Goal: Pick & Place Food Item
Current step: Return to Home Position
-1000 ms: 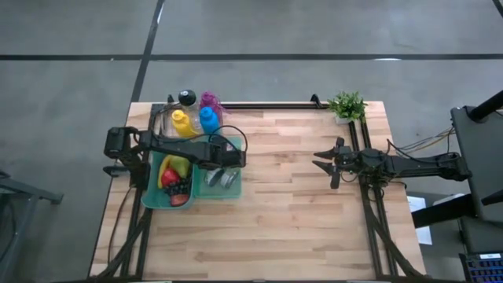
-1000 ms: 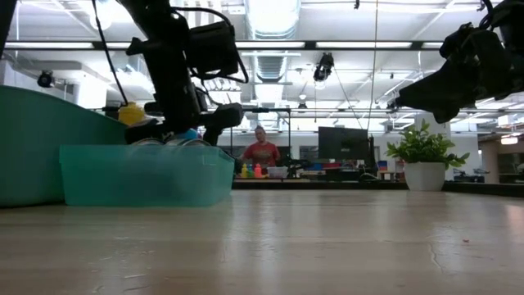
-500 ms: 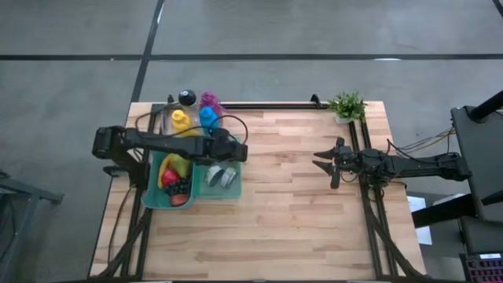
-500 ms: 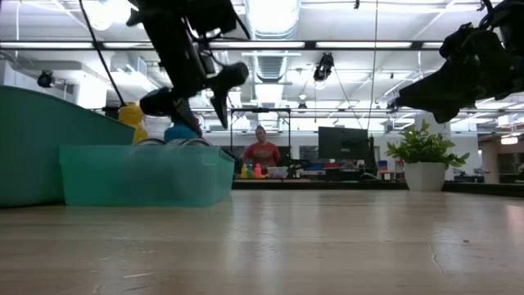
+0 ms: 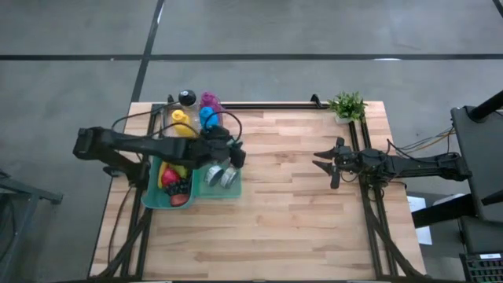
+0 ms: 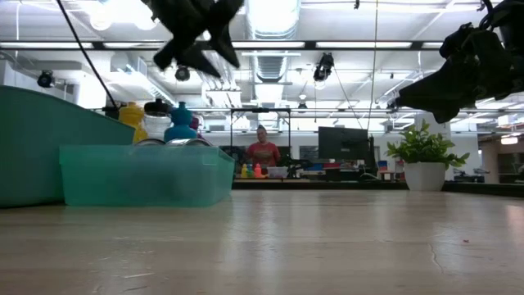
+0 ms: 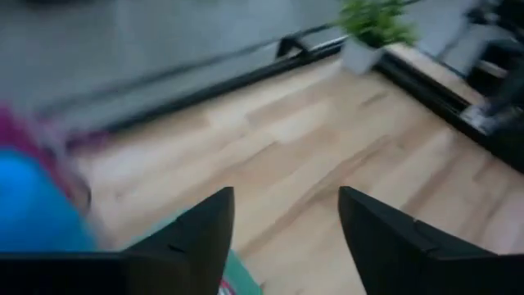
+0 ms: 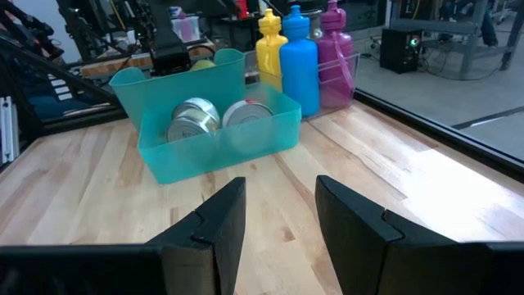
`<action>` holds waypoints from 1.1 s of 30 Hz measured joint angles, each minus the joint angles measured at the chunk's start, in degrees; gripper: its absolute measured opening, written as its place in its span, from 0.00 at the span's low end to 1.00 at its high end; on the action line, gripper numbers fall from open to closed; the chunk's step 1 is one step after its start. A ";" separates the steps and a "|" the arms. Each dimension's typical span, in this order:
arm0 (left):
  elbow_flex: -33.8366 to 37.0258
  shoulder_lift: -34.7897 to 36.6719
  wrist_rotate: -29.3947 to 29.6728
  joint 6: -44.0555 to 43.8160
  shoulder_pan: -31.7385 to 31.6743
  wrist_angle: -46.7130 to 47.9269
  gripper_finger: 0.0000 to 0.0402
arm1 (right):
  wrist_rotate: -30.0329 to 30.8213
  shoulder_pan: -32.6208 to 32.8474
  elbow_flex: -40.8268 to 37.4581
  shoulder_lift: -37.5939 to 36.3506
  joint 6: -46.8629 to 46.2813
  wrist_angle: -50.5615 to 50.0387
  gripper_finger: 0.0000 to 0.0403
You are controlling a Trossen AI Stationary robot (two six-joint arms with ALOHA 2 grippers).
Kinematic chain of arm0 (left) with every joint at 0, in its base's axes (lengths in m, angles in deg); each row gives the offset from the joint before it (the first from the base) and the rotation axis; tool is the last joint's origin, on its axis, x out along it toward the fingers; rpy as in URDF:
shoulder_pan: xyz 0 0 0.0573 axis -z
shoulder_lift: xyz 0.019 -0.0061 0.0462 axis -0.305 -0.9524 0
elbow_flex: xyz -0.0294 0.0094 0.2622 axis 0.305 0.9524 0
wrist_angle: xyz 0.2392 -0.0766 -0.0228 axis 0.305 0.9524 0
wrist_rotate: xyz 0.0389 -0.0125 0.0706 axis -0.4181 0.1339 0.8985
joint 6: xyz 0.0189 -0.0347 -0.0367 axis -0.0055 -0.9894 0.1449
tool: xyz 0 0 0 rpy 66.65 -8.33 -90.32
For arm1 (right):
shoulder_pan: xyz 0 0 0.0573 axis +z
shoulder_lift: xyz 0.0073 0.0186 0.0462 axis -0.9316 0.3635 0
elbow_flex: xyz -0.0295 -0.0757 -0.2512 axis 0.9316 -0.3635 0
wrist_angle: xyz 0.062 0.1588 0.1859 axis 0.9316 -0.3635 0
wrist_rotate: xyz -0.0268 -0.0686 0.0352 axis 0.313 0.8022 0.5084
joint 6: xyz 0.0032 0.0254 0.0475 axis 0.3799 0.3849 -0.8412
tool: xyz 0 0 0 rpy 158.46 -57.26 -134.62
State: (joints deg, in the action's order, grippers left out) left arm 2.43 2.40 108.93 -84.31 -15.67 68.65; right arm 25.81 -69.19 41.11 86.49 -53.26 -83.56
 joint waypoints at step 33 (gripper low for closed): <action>18.11 26.11 -4.59 30.70 9.48 -14.23 0.00 | -0.01 0.01 0.00 0.00 0.00 0.00 0.36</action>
State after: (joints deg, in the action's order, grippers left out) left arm 20.53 28.51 104.33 -53.61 -6.20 54.42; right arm 25.81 -69.18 41.11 86.49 -53.26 -83.56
